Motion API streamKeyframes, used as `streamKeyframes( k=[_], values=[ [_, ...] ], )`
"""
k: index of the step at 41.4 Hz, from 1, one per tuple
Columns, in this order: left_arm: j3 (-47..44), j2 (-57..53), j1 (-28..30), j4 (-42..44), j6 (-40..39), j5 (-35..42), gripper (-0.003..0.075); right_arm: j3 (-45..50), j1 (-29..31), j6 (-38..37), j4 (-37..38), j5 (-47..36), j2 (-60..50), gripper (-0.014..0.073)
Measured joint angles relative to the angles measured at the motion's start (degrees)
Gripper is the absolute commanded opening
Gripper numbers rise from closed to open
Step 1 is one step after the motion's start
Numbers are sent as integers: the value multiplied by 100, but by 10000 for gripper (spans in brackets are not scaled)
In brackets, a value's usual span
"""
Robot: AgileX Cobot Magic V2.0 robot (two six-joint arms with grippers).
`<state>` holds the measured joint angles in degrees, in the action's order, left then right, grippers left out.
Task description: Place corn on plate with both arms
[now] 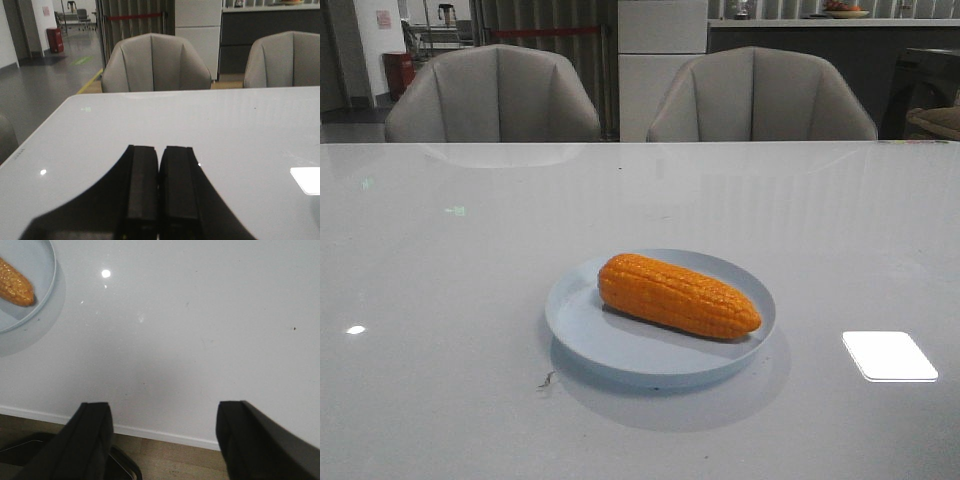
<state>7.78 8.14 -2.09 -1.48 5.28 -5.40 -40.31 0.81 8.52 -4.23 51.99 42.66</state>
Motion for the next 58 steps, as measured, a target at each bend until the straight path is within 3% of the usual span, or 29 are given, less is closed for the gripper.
streamKeyframes(
  k=[11,58],
  values=[
    [-809,-838,-28,22,-23,259,89,0,0,0,0,-9,0,548],
    [-811,-838,-53,35,-23,462,89,9,0,0,5,-9,0,548]
  ],
)
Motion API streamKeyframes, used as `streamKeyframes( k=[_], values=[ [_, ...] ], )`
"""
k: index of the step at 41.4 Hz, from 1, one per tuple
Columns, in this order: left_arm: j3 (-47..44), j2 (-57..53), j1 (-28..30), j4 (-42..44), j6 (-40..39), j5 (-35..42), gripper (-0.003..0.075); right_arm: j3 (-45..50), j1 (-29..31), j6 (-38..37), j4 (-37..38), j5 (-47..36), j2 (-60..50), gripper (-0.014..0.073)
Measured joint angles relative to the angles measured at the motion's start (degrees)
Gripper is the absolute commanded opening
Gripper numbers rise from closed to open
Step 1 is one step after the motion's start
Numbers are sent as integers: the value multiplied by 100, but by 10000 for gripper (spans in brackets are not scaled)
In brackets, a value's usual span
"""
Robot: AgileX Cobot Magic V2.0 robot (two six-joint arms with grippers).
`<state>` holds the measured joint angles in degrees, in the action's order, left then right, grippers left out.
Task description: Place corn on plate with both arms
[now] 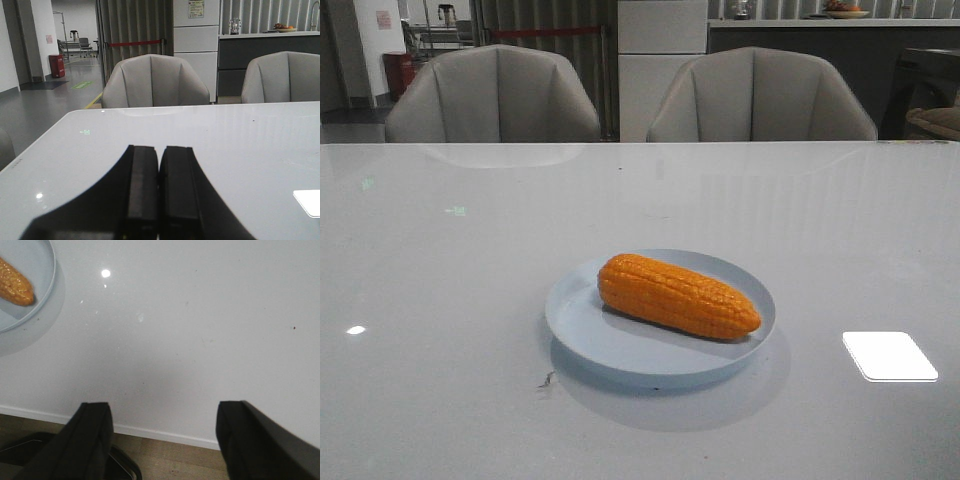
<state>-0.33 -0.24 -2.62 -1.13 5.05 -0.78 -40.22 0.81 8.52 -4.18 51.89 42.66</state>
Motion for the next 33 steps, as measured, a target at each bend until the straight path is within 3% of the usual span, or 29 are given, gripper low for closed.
streamKeyframes(
  k=[5,16,22,33],
  values=[
    [0,0,0,0,0,0,89,12,0,0,29,0,-146,447],
    [0,0,0,0,0,0,89,119,-337,0,38,-301,-1072,12],
    [0,0,0,0,0,0,89,574,-605,0,-34,-1197,-1687,35],
    [0,0,0,0,0,0,89,2461,-639,0,-906,-4405,-3029,35]
  ],
)
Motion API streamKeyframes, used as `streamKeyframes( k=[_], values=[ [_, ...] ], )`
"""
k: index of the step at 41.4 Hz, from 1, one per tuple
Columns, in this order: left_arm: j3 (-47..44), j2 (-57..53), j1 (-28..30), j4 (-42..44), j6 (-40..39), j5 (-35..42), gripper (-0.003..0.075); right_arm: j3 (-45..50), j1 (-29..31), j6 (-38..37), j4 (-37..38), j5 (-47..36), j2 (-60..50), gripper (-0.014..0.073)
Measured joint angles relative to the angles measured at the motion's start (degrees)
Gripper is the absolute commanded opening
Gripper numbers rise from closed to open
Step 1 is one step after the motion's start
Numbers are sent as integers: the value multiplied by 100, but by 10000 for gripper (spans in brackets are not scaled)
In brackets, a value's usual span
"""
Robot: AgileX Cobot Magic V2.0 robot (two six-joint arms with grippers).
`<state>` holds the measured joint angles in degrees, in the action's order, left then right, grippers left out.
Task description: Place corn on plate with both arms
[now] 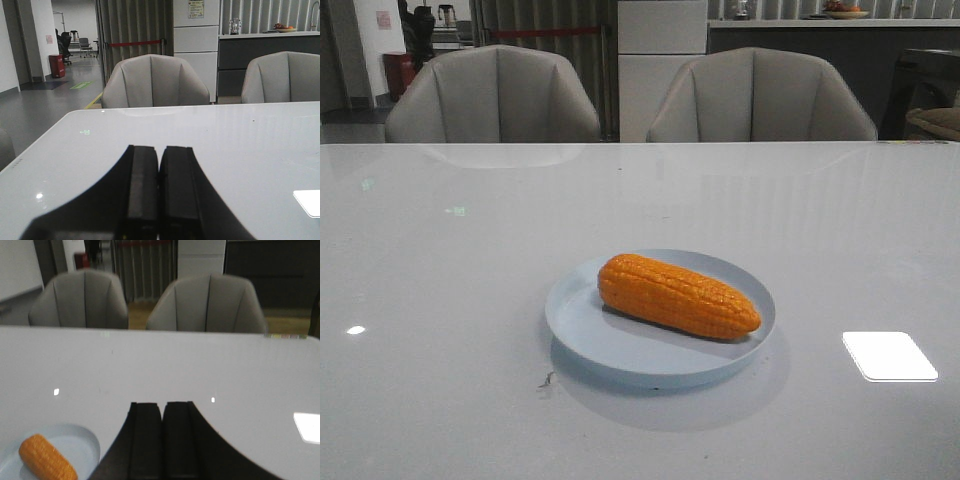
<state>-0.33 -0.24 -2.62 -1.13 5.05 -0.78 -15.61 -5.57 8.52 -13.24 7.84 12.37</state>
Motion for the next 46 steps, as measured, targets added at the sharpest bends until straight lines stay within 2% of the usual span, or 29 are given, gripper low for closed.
streamKeyframes(
  k=[5,10,15,19,28,35,39,46],
  values=[
    [0,0,0,0,0,0,89,651,0,0,-152,-977,-599,35],
    [0,0,0,0,0,0,89,1119,0,0,-164,-1235,-1195,35],
    [0,0,0,0,0,0,89,1577,0,0,-174,-1399,-1304,35],
    [0,0,0,0,0,0,89,1723,0,0,-174,-1220,-1304,35],
    [0,0,0,0,0,0,89,1723,0,0,-174,-237,-1304,35],
    [0,0,0,0,0,0,89,1723,0,0,-118,-34,-1304,35],
    [0,0,0,0,0,0,89,1723,0,-117,219,-34,-1304,35],
    [0,0,0,0,0,0,89,1723,0,-814,805,-34,-1304,35]
  ],
)
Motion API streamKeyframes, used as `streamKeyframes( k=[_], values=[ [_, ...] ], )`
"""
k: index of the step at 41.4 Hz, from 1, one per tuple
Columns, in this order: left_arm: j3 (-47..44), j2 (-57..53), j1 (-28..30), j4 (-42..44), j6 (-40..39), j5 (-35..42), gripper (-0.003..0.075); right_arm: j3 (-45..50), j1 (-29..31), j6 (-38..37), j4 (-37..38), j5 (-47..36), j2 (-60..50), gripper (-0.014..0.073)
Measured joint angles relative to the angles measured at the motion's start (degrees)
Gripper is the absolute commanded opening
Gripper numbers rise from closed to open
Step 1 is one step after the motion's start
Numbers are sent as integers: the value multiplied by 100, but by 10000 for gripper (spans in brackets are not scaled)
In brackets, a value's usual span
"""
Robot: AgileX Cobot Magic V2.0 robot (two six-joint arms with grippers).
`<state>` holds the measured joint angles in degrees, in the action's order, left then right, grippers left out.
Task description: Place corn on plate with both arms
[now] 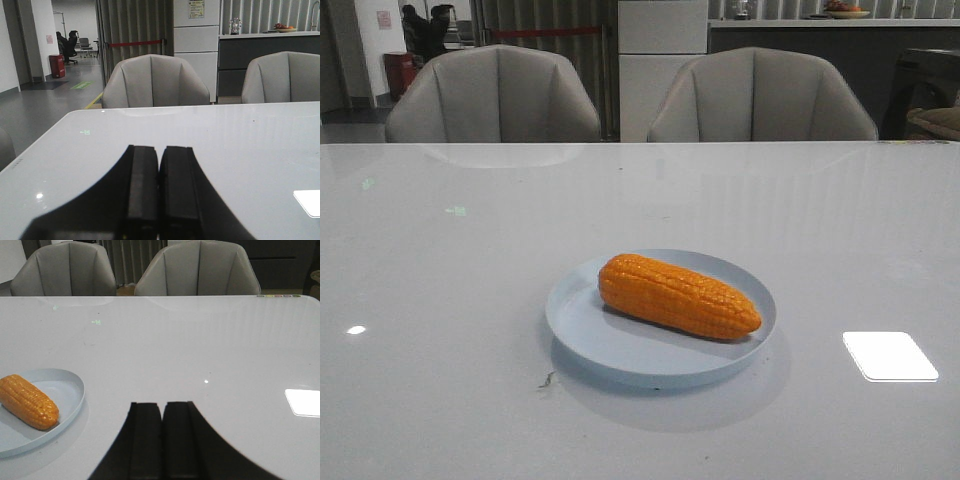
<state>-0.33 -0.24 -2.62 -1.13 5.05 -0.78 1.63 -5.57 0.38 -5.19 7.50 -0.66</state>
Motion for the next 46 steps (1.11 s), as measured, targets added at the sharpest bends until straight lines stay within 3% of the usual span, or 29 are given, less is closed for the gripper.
streamKeyframes(
  k=[46],
  values=[
    [0,0,0,0,0,0,89,0,0,-175,135,0,0,35]
  ],
)
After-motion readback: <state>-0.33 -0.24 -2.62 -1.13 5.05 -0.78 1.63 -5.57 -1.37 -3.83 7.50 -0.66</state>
